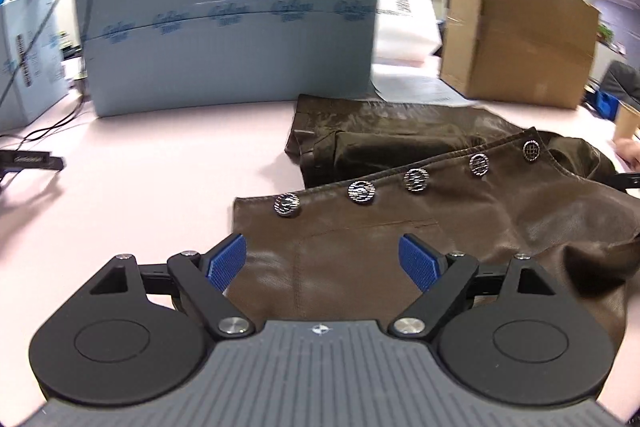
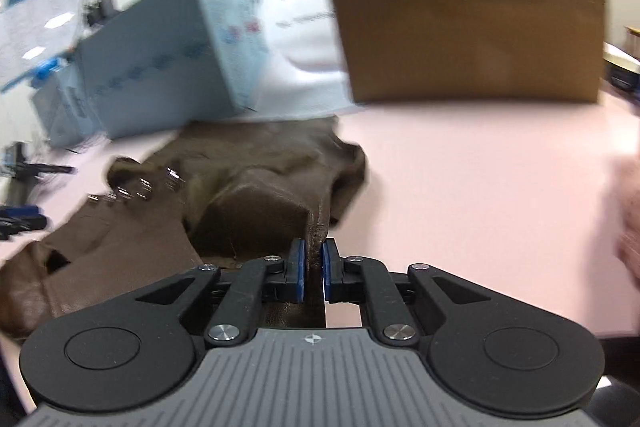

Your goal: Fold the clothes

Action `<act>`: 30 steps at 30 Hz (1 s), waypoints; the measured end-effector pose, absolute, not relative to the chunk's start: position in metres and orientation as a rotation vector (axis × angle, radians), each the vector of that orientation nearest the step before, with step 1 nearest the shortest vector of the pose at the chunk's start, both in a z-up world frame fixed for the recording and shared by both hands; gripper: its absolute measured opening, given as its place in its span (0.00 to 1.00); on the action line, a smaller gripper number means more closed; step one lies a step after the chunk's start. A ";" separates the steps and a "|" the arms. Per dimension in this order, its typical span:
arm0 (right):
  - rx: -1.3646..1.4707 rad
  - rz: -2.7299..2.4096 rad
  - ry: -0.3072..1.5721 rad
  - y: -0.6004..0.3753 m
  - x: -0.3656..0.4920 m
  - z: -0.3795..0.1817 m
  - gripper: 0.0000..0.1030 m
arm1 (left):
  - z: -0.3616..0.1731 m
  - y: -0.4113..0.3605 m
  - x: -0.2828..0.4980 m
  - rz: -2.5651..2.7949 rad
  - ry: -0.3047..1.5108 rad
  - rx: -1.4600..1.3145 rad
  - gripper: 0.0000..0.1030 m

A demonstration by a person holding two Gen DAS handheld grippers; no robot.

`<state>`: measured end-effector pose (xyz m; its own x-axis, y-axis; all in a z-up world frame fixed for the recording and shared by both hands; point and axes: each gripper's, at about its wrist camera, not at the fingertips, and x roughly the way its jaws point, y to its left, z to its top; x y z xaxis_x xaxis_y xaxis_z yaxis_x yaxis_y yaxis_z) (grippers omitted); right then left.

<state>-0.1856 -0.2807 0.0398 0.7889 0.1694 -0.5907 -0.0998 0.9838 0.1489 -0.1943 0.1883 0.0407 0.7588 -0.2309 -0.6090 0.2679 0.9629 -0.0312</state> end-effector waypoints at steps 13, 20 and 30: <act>0.065 0.115 0.415 -0.281 -0.204 0.049 0.69 | 0.046 0.169 -0.141 -0.298 0.698 0.105 0.80; 0.093 0.276 0.384 -0.272 -0.202 0.042 0.73 | 0.046 0.153 -0.047 -0.308 0.791 -0.007 0.80; 0.128 0.342 0.530 -0.270 -0.182 0.027 0.83 | 0.009 0.164 0.029 -0.311 0.949 -0.327 0.76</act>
